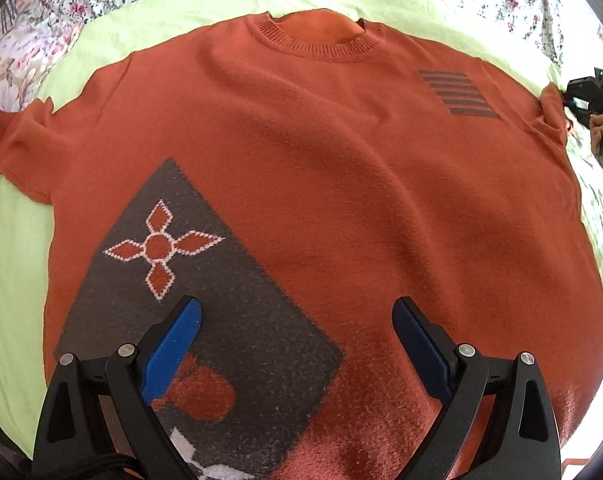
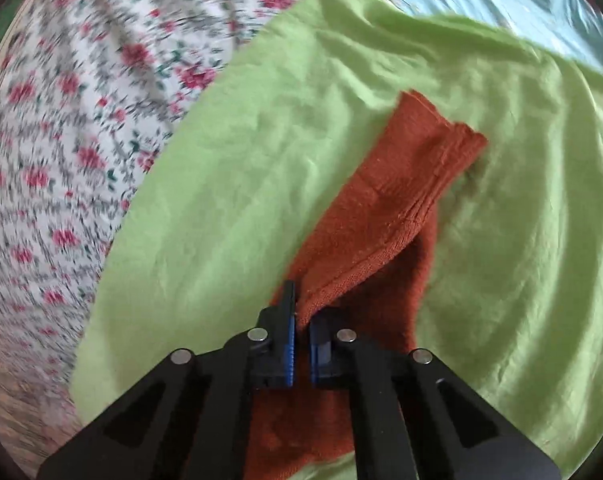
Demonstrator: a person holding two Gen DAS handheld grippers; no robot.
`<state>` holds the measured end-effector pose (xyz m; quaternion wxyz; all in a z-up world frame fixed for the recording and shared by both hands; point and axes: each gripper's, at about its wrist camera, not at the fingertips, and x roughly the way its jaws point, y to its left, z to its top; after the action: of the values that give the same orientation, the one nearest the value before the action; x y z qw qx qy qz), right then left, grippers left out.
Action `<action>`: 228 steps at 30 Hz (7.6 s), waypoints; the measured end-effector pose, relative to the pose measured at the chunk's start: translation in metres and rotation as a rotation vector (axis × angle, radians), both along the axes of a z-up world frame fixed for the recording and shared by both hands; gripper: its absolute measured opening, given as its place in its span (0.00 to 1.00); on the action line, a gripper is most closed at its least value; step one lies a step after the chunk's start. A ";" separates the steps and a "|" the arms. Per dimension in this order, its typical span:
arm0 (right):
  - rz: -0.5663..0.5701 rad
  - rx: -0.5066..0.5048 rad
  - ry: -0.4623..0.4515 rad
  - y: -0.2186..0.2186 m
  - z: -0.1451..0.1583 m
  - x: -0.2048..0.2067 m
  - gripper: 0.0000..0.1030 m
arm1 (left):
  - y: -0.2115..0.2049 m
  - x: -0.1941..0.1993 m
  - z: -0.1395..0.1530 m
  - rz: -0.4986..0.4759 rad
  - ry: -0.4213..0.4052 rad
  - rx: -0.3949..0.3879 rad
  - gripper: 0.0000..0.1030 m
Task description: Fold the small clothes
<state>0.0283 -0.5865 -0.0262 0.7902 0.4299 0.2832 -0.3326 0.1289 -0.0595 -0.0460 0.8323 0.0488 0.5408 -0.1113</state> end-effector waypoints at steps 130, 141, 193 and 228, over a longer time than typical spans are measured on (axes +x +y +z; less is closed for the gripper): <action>0.541 -0.276 0.162 0.240 0.010 0.074 0.12 | 0.122 0.132 0.021 0.072 -0.266 -0.376 0.05; 0.489 -0.407 0.198 0.281 0.022 0.064 0.25 | 0.137 0.130 0.000 0.146 -0.182 -0.335 0.11; 0.689 -0.157 0.037 0.419 0.003 -0.002 0.48 | 0.188 0.110 0.108 0.146 -0.494 -0.561 0.02; 0.813 -0.376 0.087 0.437 0.009 0.064 0.48 | 0.157 0.015 0.024 0.178 -0.271 -0.294 0.46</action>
<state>0.0927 -0.1494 -0.0176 0.9084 0.1183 0.3968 -0.0583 0.1435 0.0976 -0.0218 0.9021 -0.1067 0.4042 -0.1074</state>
